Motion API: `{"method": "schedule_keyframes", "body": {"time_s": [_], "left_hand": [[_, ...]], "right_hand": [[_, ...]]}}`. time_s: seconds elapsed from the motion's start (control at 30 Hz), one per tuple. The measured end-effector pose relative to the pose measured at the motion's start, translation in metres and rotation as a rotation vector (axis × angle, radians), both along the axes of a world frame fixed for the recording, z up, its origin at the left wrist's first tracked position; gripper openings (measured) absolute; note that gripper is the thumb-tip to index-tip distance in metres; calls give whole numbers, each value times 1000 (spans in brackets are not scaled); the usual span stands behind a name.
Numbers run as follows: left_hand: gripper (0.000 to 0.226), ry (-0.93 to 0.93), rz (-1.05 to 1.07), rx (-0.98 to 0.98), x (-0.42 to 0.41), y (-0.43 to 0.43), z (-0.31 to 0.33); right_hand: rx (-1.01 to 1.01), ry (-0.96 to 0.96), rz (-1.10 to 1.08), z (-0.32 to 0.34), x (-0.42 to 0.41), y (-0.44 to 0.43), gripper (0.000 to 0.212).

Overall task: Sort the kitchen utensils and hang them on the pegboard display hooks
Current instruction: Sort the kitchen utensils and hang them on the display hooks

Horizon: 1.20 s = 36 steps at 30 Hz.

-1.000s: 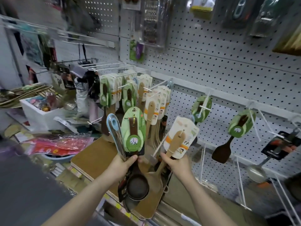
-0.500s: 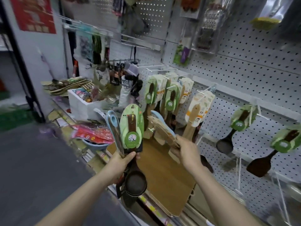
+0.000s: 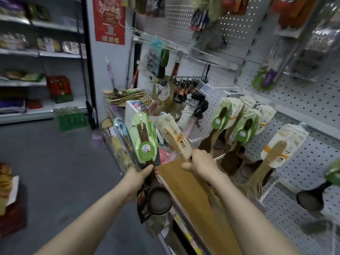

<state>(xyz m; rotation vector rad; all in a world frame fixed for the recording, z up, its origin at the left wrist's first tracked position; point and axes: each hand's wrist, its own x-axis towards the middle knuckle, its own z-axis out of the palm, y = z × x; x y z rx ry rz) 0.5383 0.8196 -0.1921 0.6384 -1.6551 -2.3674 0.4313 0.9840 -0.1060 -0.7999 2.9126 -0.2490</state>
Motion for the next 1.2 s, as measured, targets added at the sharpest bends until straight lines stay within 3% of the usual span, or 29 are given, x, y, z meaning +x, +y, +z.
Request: {"method": "schedule_keyframes", "body": {"time_s": [0.1,0.37,0.5,0.73,0.9,1.03,1.2], "left_hand": [[20,0,29,28,7,-21,2],[23,-31,124,-6,8,-91,-1],[21,-40,141,-47,-12,-135,-4],[20,-56,198,-85,-72,-223,8],[21,-25,242,-96,-116,-286,17],[19,-36,291,-65,-138,-330,15],[21,-36,303,-34,-164,-394,3]], "right_hand": [[-122,-131,0,-6,-7,-35,37],[-292,-290,162,-13,-35,-128,35],[-337,-367,236,-20,-59,-181,12],[-415,-474,255,-33,-129,-284,8],[-470,-521,267,-39,-184,-354,43],[-482,-558,267,-42,-209,-402,48],[-462,-569,269,-46,-230,-466,19]]}}
